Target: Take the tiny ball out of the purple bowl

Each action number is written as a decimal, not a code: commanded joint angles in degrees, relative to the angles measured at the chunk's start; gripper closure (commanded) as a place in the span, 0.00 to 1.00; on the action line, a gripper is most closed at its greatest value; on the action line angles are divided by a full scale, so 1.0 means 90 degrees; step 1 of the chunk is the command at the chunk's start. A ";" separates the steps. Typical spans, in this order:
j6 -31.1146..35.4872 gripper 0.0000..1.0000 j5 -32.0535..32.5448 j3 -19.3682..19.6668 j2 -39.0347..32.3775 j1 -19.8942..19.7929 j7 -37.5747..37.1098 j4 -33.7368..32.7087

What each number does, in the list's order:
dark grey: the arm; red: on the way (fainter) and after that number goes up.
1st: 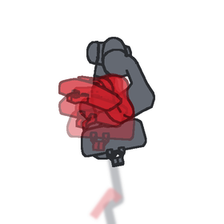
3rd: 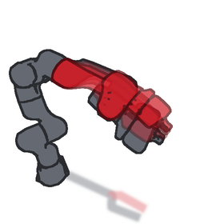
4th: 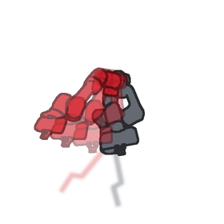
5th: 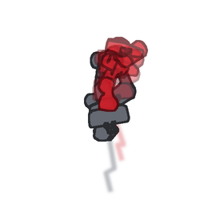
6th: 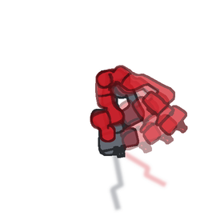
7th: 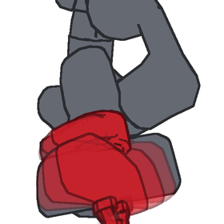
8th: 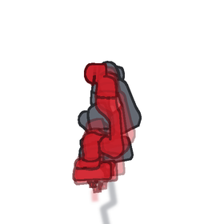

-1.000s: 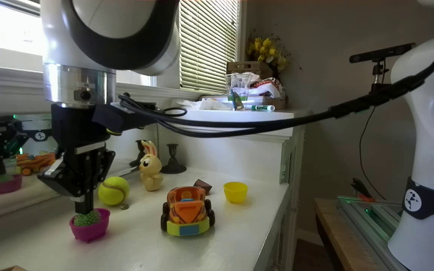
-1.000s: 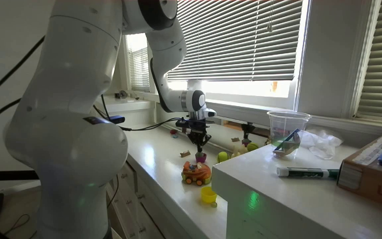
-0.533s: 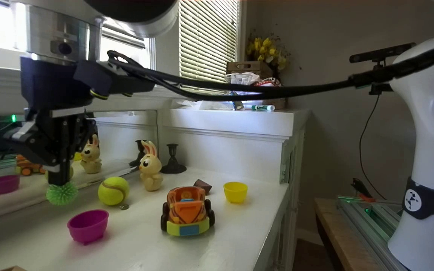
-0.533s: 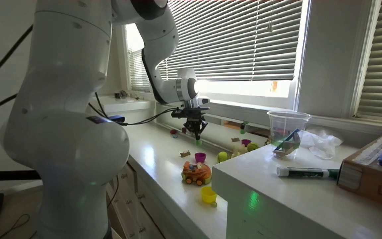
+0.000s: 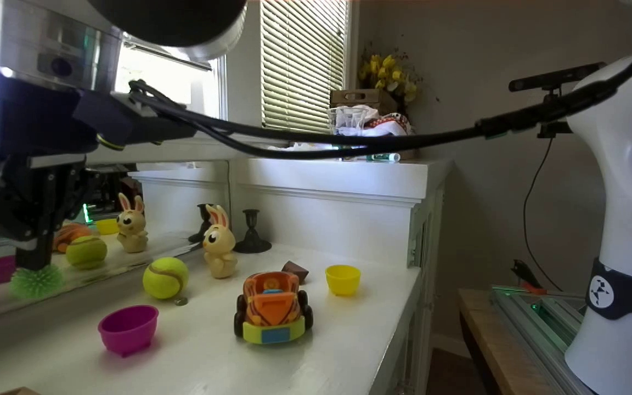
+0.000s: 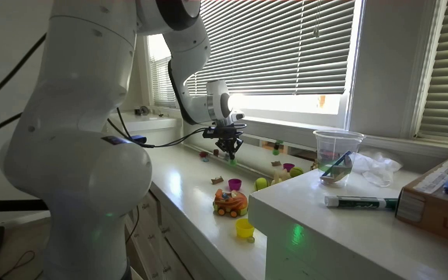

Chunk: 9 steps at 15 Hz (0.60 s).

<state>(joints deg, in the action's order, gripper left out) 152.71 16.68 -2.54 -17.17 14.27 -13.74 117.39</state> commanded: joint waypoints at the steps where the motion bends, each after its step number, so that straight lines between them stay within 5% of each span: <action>1: 0.0553 0.99 0.0146 0.0050 -0.0518 -0.0042 0.0345 -0.0272; 9: 0.1245 0.99 0.0019 0.0233 -0.1270 -0.0013 0.0941 -0.0488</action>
<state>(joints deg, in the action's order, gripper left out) 162.42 16.69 -1.01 -26.11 13.89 -7.40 115.35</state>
